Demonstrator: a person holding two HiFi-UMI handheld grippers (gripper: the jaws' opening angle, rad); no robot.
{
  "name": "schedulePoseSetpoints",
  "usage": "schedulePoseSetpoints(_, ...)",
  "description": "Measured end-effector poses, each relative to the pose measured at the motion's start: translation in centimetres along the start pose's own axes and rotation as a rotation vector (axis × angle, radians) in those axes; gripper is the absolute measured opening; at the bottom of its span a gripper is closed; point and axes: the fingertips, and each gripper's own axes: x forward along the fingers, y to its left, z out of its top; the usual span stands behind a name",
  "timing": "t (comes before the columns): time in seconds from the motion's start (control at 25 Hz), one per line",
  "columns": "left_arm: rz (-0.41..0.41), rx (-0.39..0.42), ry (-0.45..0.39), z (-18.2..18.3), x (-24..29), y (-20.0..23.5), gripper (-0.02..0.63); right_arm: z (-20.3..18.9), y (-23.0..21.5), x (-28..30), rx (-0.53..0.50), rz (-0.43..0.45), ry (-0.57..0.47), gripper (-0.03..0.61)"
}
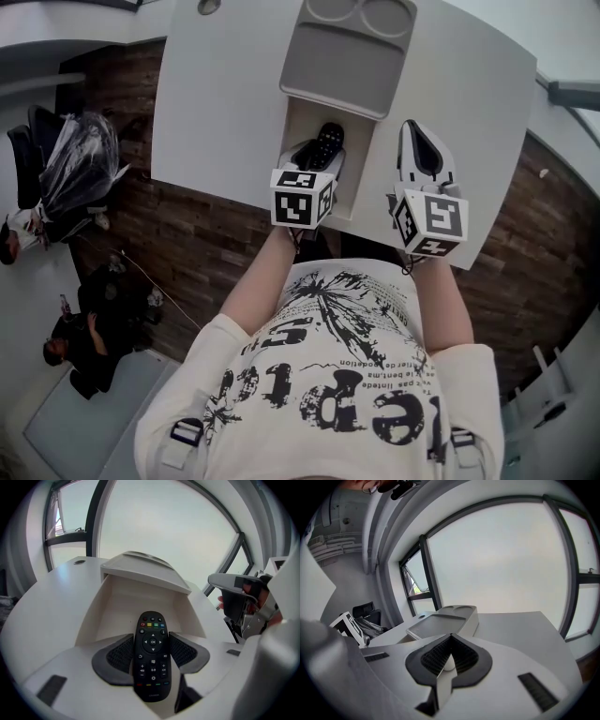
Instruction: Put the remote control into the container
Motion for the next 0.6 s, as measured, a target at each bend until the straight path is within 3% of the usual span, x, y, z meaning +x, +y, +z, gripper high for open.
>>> schedulePoseSetpoints(0.24, -0.004, -0.006, 0.013, 0.1, 0.2, -0.2, 0.242, 0.9, 0.0, -0.2, -0.004, -0.007, -0.018, -0.006)
schedulePoseSetpoints(0.36, -0.007, -0.017, -0.015, 0.6, -0.5, -0.1, 0.242, 1.3, 0.2, -0.6, -0.003, -0.013, -0.027, -0.006)
schedulePoseSetpoints(0.6, -0.046, 0.043, -0.092, 2.8, -3.3, -1.3, 0.247, 1.7, 0.2, -1.8, 0.004, -0.043, -0.042, -0.006)
